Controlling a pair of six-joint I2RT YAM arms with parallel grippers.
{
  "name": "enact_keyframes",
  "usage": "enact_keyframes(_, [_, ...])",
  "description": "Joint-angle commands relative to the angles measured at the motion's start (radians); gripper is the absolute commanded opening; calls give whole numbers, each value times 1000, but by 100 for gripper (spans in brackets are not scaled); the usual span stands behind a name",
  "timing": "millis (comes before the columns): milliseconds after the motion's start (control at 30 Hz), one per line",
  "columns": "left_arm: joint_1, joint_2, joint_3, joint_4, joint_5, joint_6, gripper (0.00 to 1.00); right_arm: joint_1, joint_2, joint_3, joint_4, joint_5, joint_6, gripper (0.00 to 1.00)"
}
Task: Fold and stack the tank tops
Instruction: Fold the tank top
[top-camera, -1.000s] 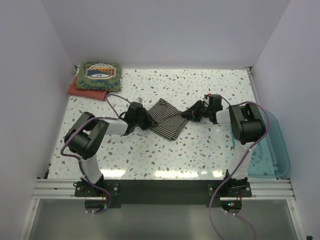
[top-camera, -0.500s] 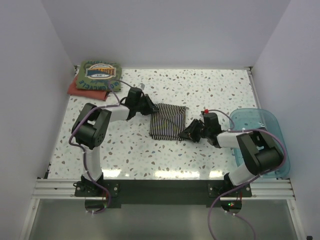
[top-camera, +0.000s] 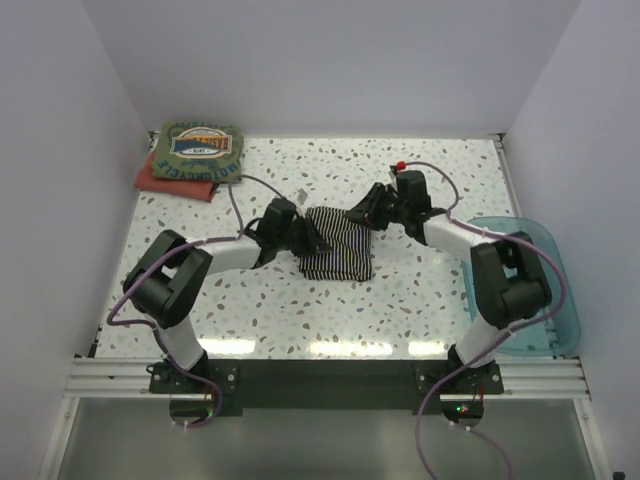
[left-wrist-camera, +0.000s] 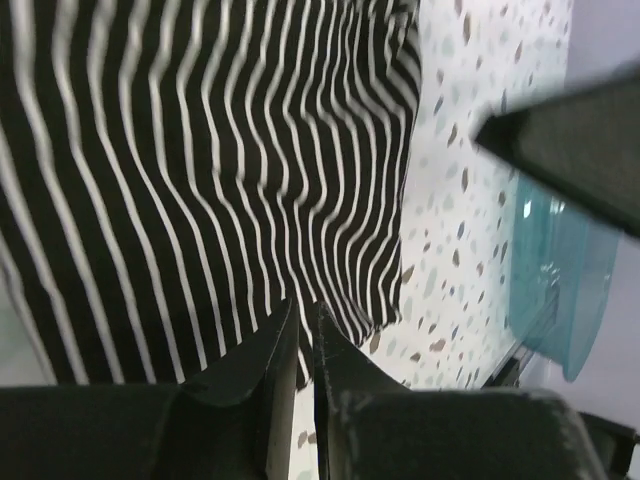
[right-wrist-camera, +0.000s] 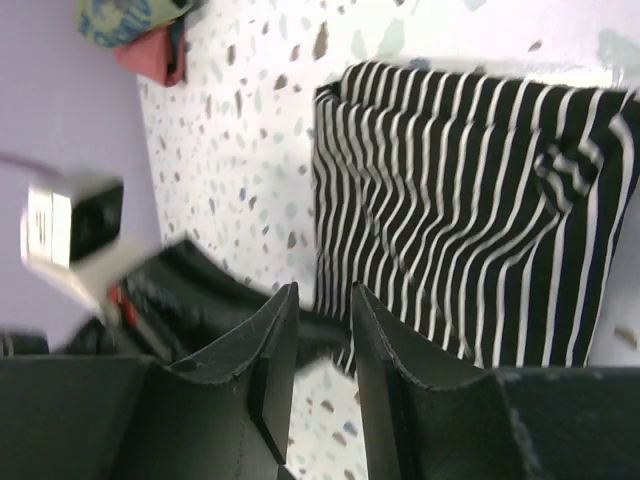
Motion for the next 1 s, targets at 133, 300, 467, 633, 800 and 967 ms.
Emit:
enact_keyframes(133, [-74, 34, -97, 17, -85, -45, 7, -52, 301, 161, -24, -24, -48, 28])
enact_keyframes(300, [-79, 83, -156, -2, -111, -44, 1, -163, 393, 178, 17, -90, -13, 27])
enact_keyframes(467, [-79, 92, -200, 20, -108, -48, 0, -204, 460, 271, -53, -150, -4, 27])
enact_keyframes(633, [-79, 75, -183, 34, -70, -28, 2, -218, 416, 302, -62, -158, -8, 28])
enact_keyframes(800, [-77, -43, -105, -3, -42, 16, 24, -188, 220, 278, -206, -51, -116, 31])
enact_keyframes(967, [-34, -144, -41, -95, -55, 56, 34, -87, 66, 126, -234, 41, -151, 32])
